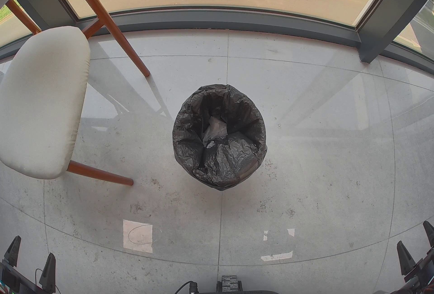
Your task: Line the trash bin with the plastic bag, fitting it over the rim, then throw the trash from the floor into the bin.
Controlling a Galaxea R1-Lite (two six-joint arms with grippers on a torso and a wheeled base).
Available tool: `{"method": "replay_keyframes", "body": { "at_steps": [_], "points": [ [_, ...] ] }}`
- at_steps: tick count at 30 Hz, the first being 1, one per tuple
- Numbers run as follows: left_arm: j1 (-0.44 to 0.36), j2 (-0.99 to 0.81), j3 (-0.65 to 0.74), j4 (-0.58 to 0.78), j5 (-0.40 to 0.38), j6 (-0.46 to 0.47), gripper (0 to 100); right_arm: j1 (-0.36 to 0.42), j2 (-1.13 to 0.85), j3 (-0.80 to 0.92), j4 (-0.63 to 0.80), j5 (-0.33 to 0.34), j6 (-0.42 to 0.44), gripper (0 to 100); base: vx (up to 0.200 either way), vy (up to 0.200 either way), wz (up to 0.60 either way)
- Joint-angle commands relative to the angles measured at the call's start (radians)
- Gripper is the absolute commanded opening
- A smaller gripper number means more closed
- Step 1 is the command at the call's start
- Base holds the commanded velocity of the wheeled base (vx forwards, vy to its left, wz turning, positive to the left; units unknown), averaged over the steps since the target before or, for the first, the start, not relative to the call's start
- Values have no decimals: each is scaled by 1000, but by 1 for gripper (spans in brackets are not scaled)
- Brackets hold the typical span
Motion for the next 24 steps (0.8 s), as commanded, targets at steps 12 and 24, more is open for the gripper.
{"method": "replay_keyframes", "body": {
  "at_steps": [12,24],
  "points": [
    [3,3,18,-1,0,-31,100,-81,-101,18,-4,3,3,100,0,0,0],
    [1,1,18,0,-11,-5,100,-81,-101,18,-4,6,6,100,0,0,0]
  ]
}}
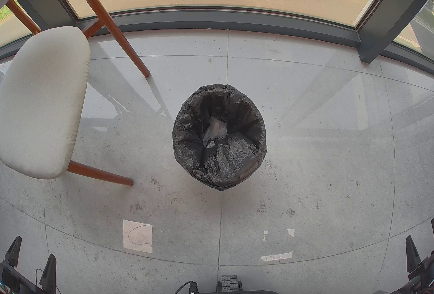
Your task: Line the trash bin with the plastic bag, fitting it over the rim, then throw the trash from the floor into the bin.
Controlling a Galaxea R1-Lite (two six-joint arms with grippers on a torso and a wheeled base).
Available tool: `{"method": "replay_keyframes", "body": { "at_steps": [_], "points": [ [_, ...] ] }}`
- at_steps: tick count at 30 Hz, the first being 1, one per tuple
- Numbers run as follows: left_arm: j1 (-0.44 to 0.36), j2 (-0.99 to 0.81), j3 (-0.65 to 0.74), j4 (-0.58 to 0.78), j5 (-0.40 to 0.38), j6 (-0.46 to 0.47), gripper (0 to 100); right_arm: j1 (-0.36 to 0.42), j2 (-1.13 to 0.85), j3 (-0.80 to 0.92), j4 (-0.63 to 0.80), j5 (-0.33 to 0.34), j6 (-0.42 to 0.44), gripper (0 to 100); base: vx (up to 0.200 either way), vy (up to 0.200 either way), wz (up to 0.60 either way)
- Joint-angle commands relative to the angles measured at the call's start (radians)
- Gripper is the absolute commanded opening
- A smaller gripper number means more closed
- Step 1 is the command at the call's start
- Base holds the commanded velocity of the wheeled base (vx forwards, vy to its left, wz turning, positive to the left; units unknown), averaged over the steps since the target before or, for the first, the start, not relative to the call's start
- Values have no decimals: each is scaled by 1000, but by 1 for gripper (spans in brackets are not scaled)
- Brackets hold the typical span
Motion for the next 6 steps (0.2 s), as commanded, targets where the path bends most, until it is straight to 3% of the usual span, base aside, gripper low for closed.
{"method": "replay_keyframes", "body": {
  "at_steps": [1,6],
  "points": [
    [0,6,18,-1,-1,-1,100,1,1,17,0,0,1,100,0,0,0],
    [0,6,18,-1,-1,-1,100,1,1,17,0,0,-1,100,0,0,0]
  ]
}}
